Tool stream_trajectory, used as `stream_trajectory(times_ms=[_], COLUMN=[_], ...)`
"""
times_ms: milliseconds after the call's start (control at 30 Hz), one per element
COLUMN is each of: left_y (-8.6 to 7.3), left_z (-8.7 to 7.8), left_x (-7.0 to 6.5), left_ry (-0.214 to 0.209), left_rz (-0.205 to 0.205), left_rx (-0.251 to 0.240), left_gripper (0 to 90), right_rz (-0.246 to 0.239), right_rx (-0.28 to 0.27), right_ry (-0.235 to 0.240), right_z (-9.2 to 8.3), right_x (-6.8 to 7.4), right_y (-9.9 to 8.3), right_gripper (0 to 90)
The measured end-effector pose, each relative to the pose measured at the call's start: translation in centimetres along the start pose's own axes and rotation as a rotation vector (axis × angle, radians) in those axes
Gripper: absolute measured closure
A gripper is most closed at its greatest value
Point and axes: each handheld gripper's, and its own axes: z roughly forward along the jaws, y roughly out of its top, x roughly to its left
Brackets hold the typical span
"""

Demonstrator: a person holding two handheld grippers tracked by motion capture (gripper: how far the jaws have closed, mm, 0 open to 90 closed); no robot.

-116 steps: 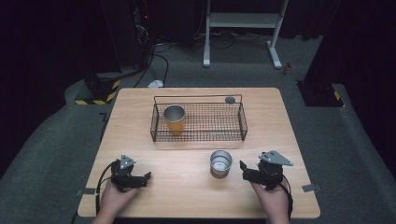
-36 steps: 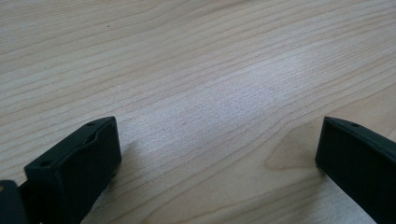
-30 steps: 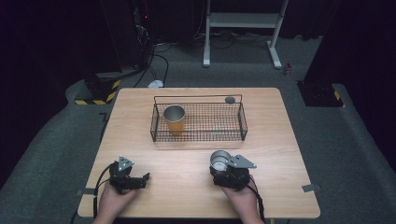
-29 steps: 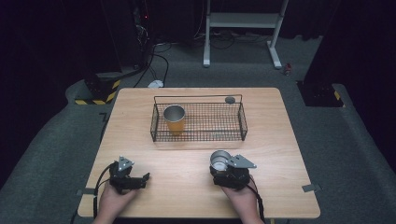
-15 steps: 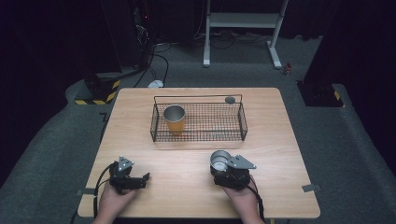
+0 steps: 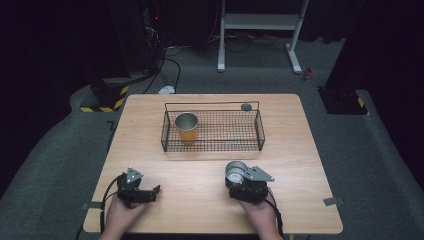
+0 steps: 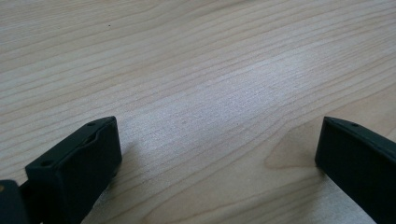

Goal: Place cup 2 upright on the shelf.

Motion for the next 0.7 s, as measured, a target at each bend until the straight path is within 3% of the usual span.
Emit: stream_trajectory(times_ms=[700], left_y=[0.0], left_z=[0.0], left_x=[0.0], left_ry=[0.000], left_rz=[0.000], left_rx=[0.000], left_gripper=[0.7], right_rz=[-0.007], right_rx=[-0.045], right_ry=[-0.026], right_z=[-1.2], right_x=[0.0], right_y=[0.4], right_gripper=[18.6])
